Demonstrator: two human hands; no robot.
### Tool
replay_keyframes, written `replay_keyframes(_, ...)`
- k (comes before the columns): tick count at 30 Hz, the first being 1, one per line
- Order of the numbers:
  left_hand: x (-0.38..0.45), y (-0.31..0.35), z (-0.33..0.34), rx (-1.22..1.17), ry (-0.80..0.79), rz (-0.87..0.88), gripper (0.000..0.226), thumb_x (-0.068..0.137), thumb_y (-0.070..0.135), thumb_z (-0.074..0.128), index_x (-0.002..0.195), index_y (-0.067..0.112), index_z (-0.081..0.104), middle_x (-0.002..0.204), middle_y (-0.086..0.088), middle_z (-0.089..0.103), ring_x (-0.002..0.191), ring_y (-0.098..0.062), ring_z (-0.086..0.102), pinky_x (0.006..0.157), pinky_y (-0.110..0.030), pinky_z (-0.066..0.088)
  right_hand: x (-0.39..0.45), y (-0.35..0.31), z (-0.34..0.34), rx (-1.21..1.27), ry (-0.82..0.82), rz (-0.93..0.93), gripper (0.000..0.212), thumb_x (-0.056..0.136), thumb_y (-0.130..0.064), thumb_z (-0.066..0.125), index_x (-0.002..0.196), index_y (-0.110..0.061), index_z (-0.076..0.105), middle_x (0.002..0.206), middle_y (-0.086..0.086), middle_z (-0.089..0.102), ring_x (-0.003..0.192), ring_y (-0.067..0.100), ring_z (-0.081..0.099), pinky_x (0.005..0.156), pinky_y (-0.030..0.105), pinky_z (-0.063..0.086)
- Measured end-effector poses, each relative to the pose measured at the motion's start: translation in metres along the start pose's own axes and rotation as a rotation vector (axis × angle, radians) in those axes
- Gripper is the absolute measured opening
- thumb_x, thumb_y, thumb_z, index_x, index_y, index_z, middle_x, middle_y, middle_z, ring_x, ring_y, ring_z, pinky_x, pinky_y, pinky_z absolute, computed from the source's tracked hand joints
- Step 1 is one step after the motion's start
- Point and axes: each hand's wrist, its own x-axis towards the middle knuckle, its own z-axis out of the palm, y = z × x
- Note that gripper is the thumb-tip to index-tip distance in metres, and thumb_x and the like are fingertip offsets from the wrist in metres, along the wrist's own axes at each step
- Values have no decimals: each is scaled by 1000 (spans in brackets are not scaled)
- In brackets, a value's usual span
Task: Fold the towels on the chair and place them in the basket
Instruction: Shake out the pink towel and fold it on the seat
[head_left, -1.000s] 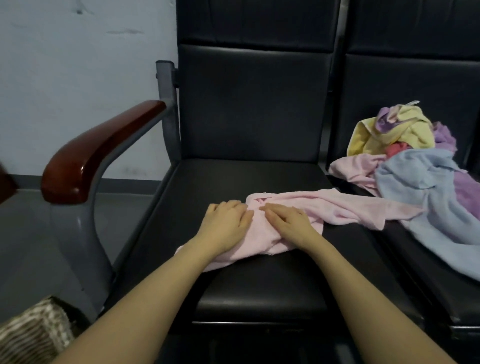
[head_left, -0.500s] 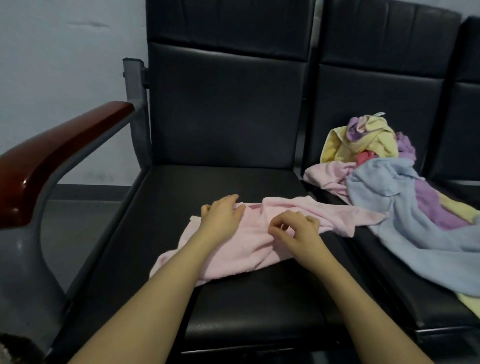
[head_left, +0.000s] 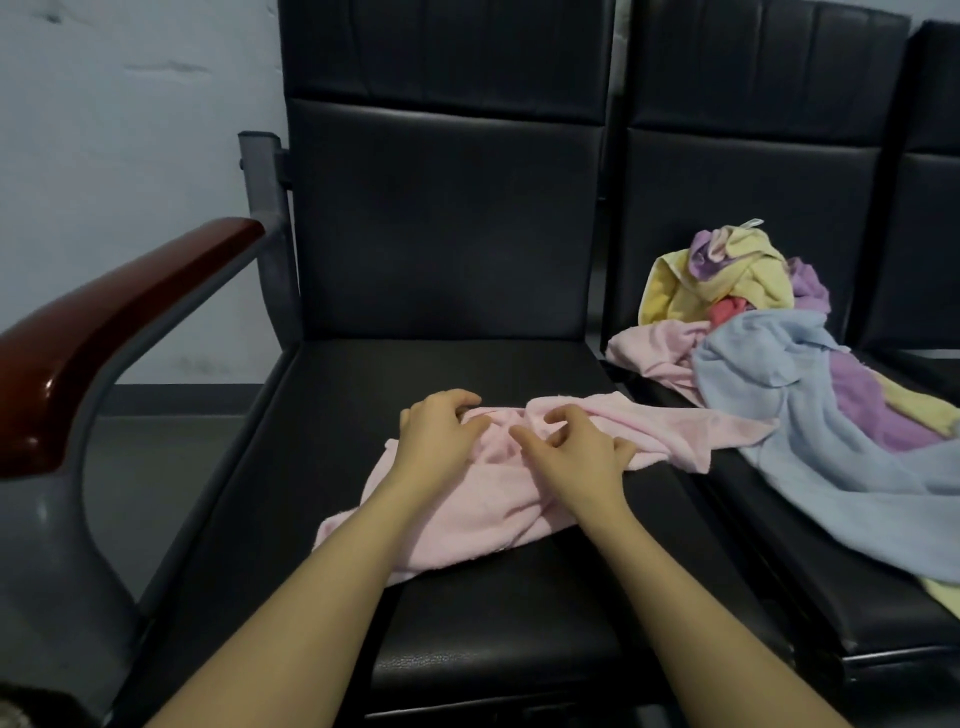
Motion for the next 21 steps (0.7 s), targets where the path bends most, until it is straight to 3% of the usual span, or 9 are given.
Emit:
replay_keyframes(3, -5, 5, -9, -87, 10, 2, 30, 85, 21, 63, 115, 20, 67, 107, 6, 68, 107, -14, 59, 97, -36, 47, 1, -5, 1, 61, -11, -18, 13, 90, -28, 56, 102, -29, 52, 71, -12, 57, 95, 18, 56, 90, 32, 24)
replay_keyframes(7, -7, 17, -28, -237, 70, -16, 17, 87, 19, 66, 103, 20, 71, 90, 10, 68, 92, -7, 63, 81, -23, 51, -1, -9, -16, 439, 45, -87, 26, 87, -4, 57, 105, -22, 61, 80, 0, 65, 84, 17, 62, 84, 36, 51)
replay_keyframes(11, -16, 35, -45, -237, 49, 40, 12, 90, 18, 63, 84, 25, 70, 76, 10, 67, 75, -6, 63, 68, -22, 54, -7, -14, -43, 633, 98, -184, 29, 87, 3, 59, 100, -23, 65, 92, -2, 66, 81, 0, 61, 71, 13, 49)
replay_keyframes(16, -31, 40, -62, 63, 133, 276, 12, 94, 21, 57, 98, 19, 68, 88, 10, 64, 89, -11, 60, 82, -30, 50, -21, -20, -66, 762, 95, -179, 26, 90, 2, 58, 93, -23, 67, 94, -9, 68, 83, -9, 61, 74, 11, 48)
replay_keyframes(18, -37, 40, -67, -7, 101, 249, 11, 94, 20, 57, 96, 21, 68, 89, 10, 65, 87, -8, 60, 76, -23, 50, -27, -23, -75, 708, 120, -253, 26, 90, 5, 57, 98, -18, 66, 94, -5, 66, 80, -10, 60, 73, 8, 47)
replay_keyframes(21, -47, 44, -74, -264, 28, 145, 11, 90, 15, 62, 91, 22, 70, 86, 6, 69, 81, -4, 63, 69, -16, 50, -35, -22, -83, 580, 124, -333, 33, 89, 6, 57, 103, -24, 63, 101, -4, 65, 89, -1, 60, 77, 10, 48)
